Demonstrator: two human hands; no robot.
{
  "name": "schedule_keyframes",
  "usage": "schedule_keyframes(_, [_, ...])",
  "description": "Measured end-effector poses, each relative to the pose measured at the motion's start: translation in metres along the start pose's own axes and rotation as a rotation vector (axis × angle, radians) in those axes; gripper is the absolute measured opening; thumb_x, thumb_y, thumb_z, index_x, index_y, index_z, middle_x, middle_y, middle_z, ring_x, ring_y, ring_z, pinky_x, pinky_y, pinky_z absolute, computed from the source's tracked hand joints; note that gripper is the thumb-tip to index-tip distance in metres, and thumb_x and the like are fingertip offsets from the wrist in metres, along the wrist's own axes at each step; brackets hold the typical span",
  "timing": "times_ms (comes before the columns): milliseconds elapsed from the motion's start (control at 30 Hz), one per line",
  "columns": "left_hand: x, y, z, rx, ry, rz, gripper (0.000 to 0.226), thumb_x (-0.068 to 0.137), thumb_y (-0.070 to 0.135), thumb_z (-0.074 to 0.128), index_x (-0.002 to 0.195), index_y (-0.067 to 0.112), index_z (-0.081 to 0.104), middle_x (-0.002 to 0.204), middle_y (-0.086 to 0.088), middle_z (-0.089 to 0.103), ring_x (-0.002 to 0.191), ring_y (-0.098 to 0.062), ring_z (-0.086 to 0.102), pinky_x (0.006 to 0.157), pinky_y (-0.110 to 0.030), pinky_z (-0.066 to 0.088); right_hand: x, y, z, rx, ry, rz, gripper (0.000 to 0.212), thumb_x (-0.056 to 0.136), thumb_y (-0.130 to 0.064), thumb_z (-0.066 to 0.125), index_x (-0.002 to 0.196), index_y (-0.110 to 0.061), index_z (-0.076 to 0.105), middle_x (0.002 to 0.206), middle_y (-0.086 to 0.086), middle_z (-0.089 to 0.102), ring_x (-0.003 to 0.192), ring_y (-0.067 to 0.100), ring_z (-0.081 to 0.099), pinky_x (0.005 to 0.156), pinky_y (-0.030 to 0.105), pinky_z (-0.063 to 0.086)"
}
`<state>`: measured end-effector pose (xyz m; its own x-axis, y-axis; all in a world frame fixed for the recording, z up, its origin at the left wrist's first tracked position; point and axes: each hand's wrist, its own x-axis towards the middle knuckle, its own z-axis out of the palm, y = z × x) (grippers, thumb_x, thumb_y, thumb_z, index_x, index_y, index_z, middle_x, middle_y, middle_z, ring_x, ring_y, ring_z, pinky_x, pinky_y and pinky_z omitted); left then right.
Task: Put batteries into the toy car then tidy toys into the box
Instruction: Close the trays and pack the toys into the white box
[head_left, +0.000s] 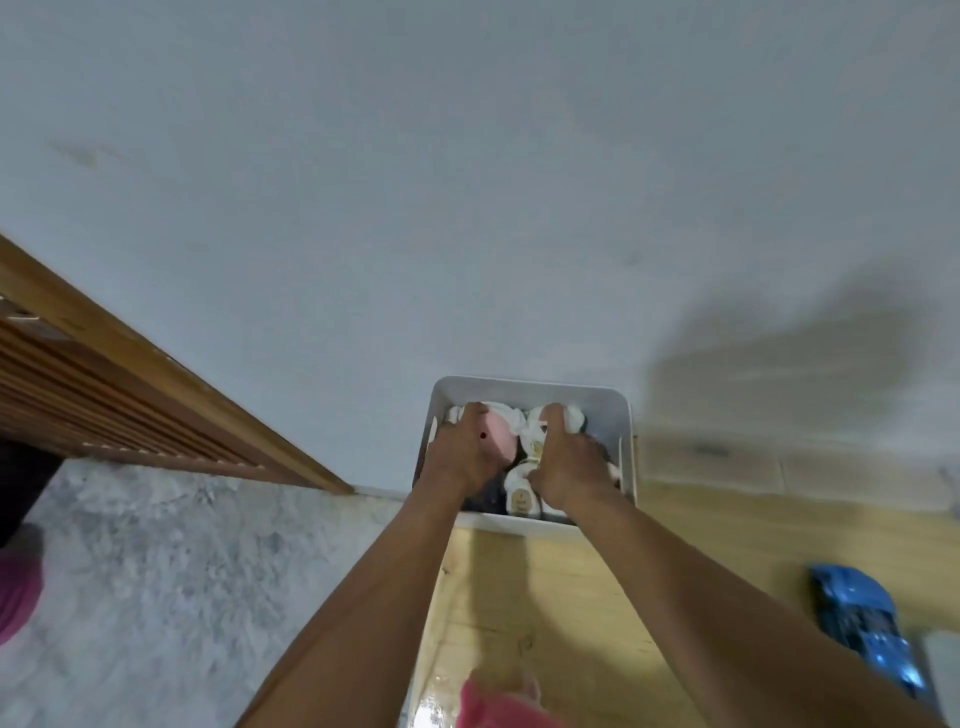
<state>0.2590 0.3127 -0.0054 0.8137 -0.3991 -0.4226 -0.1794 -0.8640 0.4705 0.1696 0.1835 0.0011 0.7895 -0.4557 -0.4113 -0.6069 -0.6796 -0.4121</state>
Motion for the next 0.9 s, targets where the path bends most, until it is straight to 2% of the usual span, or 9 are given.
schedule_keyframes(133, [0.007, -0.005, 0.004, 0.038, -0.081, -0.011, 0.072, 0.090, 0.031, 0.071, 0.152, 0.026, 0.035, 0.140, -0.026, 0.052, 0.123, -0.044, 0.057, 0.096, -0.042, 0.050, 0.005, 0.004, 0.010, -0.025, -0.123, 0.077, 0.057, 0.094, -0.025, 0.059, 0.140, -0.031, 0.027, 0.145, 0.019, 0.042, 0.134, 0.040, 0.044, 0.106, 0.052, 0.042])
schedule_keyframes(233, [0.006, -0.006, 0.001, 0.066, -0.086, 0.000, 0.069, 0.091, 0.028, 0.067, 0.152, 0.026, 0.035, 0.144, -0.024, 0.049, 0.128, -0.044, 0.054, 0.100, -0.044, 0.049, 0.007, 0.007, 0.007, -0.044, -0.147, 0.078, 0.059, 0.093, -0.026, 0.061, 0.142, -0.033, 0.029, 0.148, 0.017, 0.041, 0.137, 0.039, 0.040, 0.107, 0.050, 0.042])
schedule_keyframes(333, [0.002, -0.002, -0.005, 0.074, -0.079, 0.015, 0.067, 0.093, 0.030, 0.065, 0.153, 0.024, 0.035, 0.138, -0.023, 0.057, 0.124, -0.042, 0.058, 0.100, -0.043, 0.050, 0.007, 0.004, -0.004, -0.082, -0.140, 0.067, 0.055, 0.094, -0.026, 0.059, 0.143, -0.025, 0.035, 0.150, 0.017, 0.042, 0.140, 0.038, 0.038, 0.109, 0.044, 0.041])
schedule_keyframes(467, [-0.013, 0.011, -0.020, 0.080, -0.015, 0.072, 0.062, 0.098, 0.028, 0.062, 0.154, 0.024, 0.036, 0.140, -0.019, 0.058, 0.125, -0.036, 0.059, 0.101, -0.039, 0.050, -0.005, -0.007, -0.032, -0.112, 0.031, -0.050, 0.038, 0.093, -0.031, 0.057, 0.127, -0.015, 0.056, 0.124, 0.014, 0.067, 0.116, 0.035, 0.062, 0.099, 0.042, 0.051])
schedule_keyframes(600, [-0.037, 0.033, -0.041, 0.079, 0.096, 0.218, 0.056, 0.095, 0.025, 0.063, 0.148, 0.016, 0.046, 0.136, -0.017, 0.062, 0.123, -0.032, 0.061, 0.104, -0.037, 0.048, -0.034, -0.001, -0.062, 0.033, 0.247, -0.129, 0.024, 0.093, -0.031, 0.056, 0.114, -0.021, 0.066, 0.103, 0.007, 0.074, 0.107, 0.028, 0.066, 0.091, 0.034, 0.052])
schedule_keyframes(667, [-0.053, 0.046, -0.046, 0.070, 0.152, 0.292, 0.051, 0.095, 0.027, 0.066, 0.143, 0.016, 0.052, 0.134, -0.014, 0.063, 0.123, -0.029, 0.060, 0.103, -0.034, 0.047, -0.053, 0.009, -0.074, 0.068, 0.340, -0.138, 0.018, 0.093, -0.031, 0.056, 0.107, -0.026, 0.066, 0.100, 0.003, 0.073, 0.101, 0.027, 0.066, 0.083, 0.034, 0.051])
schedule_keyframes(733, [-0.073, 0.057, -0.045, 0.038, 0.181, 0.354, 0.044, 0.095, 0.029, 0.067, 0.136, 0.018, 0.058, 0.132, -0.010, 0.063, 0.121, -0.027, 0.059, 0.100, -0.037, 0.049, -0.076, 0.025, -0.079, 0.105, 0.443, -0.140, 0.017, 0.093, -0.029, 0.056, 0.106, -0.025, 0.066, 0.099, 0.001, 0.071, 0.098, 0.026, 0.066, 0.080, 0.034, 0.052])
schedule_keyframes(833, [-0.103, 0.069, -0.032, 0.012, 0.179, 0.442, 0.031, 0.093, 0.030, 0.068, 0.123, 0.022, 0.065, 0.121, -0.005, 0.065, 0.107, -0.023, 0.063, 0.094, -0.039, 0.051, -0.115, 0.060, -0.070, 0.091, 0.584, -0.142, 0.023, 0.092, -0.021, 0.057, 0.113, -0.019, 0.065, 0.100, 0.006, 0.067, 0.099, 0.029, 0.062, 0.079, 0.040, 0.054])
schedule_keyframes(900, [-0.124, 0.071, -0.017, 0.002, 0.147, 0.512, 0.022, 0.092, 0.030, 0.069, 0.113, 0.022, 0.069, 0.109, 0.000, 0.070, 0.092, -0.018, 0.065, 0.087, -0.036, 0.053, -0.137, 0.091, -0.056, 0.058, 0.606, -0.114, 0.028, 0.092, -0.018, 0.058, 0.119, -0.015, 0.064, 0.102, 0.009, 0.065, 0.099, 0.032, 0.060, 0.076, 0.043, 0.054])
